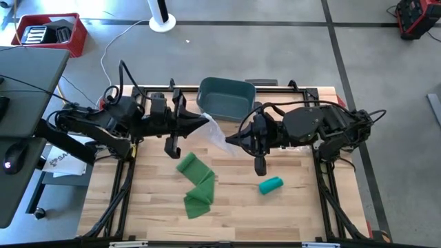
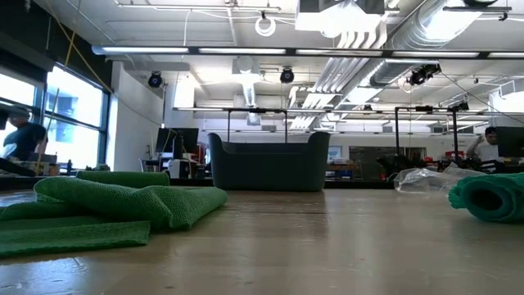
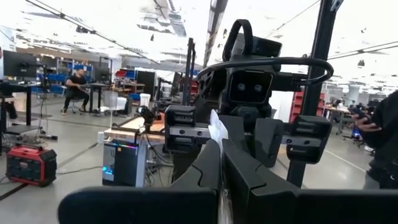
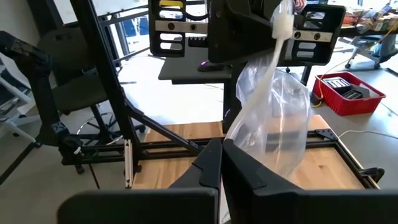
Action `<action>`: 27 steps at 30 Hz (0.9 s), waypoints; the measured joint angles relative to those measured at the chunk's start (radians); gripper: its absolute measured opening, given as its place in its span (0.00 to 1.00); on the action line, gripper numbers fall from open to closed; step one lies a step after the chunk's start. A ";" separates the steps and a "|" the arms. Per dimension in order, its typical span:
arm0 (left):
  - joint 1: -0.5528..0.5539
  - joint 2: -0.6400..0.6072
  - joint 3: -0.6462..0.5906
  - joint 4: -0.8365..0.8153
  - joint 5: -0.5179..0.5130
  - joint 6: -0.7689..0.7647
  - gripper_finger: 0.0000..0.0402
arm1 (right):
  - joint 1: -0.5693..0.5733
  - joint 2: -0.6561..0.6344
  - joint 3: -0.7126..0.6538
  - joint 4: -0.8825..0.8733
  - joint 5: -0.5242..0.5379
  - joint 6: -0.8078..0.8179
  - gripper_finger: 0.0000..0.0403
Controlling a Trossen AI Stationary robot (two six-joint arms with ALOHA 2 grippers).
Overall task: Roll bandage
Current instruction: Open the left transparent zip bag
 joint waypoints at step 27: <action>-0.006 0.000 0.000 -0.033 0.005 -0.037 0.00 | 0.000 0.000 0.000 0.002 0.004 0.000 0.00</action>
